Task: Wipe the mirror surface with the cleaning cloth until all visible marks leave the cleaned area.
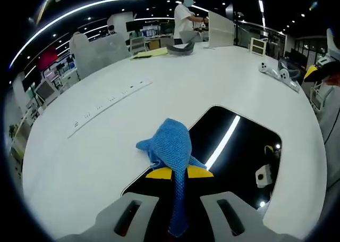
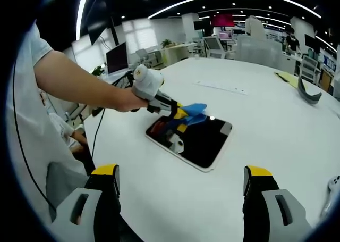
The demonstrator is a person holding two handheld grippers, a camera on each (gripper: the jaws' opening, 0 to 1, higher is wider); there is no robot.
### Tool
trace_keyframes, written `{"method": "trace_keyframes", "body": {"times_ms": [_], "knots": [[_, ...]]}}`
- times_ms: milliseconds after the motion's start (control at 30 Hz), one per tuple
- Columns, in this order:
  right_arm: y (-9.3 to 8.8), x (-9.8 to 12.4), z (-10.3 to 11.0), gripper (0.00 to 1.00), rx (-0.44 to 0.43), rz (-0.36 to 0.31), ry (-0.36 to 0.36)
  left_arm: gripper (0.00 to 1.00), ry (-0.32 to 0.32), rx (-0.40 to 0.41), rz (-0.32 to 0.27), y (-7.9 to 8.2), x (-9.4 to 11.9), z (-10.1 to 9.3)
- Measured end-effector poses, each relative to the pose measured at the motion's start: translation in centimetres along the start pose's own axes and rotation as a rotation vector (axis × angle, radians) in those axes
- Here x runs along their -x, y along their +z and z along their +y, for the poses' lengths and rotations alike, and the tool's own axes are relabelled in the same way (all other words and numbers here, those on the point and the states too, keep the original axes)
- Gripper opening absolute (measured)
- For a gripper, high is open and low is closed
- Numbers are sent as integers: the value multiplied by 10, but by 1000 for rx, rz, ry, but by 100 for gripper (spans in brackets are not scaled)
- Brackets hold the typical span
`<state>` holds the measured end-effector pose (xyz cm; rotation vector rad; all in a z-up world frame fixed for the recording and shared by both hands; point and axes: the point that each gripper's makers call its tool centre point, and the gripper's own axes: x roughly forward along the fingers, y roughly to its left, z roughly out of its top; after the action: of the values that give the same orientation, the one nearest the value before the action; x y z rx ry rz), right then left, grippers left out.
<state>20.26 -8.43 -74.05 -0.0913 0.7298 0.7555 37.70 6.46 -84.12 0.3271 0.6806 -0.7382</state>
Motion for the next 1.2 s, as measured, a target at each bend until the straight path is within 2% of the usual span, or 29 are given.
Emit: {"method": "trace_keyframes", "body": {"times_ms": [600,1200], "knots": [[0,-2,-1,97,-6,1,0,4,33,6,0,3,-3,7],[5,-4,0,97,3,-3,4,4,37,14,0,3,-3,8]]}}
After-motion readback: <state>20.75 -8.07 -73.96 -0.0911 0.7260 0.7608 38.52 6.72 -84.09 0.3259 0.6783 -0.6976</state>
